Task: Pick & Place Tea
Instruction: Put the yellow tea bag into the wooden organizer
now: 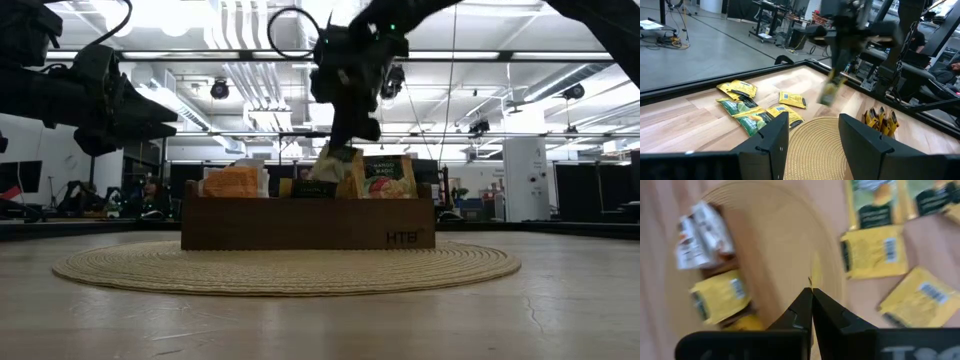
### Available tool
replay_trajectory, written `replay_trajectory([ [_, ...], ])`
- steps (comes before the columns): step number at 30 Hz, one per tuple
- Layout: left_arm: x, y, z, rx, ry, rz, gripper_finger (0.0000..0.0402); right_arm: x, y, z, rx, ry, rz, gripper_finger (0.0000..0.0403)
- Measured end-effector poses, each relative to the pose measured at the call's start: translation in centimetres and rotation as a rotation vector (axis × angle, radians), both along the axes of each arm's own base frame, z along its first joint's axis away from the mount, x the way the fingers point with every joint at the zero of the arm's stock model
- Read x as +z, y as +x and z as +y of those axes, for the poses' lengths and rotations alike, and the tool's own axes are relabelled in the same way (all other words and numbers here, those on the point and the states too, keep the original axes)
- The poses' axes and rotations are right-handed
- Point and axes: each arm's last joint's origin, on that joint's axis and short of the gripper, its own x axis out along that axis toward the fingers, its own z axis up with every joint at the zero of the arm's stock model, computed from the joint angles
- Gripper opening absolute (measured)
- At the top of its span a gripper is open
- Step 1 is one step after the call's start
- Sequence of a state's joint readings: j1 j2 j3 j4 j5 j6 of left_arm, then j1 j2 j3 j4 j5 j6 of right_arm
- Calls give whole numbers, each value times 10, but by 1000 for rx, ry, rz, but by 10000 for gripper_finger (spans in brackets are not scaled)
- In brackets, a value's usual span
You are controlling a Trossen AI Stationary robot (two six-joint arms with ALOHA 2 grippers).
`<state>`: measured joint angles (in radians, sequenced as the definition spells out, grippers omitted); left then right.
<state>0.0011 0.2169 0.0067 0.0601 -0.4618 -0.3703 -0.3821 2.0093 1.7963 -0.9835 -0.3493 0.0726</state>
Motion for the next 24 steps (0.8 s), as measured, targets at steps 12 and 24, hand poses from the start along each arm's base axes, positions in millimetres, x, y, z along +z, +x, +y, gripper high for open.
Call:
replay_trajectory([
  [12, 0, 0, 0, 0, 0, 0, 167, 25, 18, 69, 121, 47, 1, 8],
  [24, 0, 0, 0, 0, 0, 0, 167, 19, 27, 118, 163, -63, 28, 8],
])
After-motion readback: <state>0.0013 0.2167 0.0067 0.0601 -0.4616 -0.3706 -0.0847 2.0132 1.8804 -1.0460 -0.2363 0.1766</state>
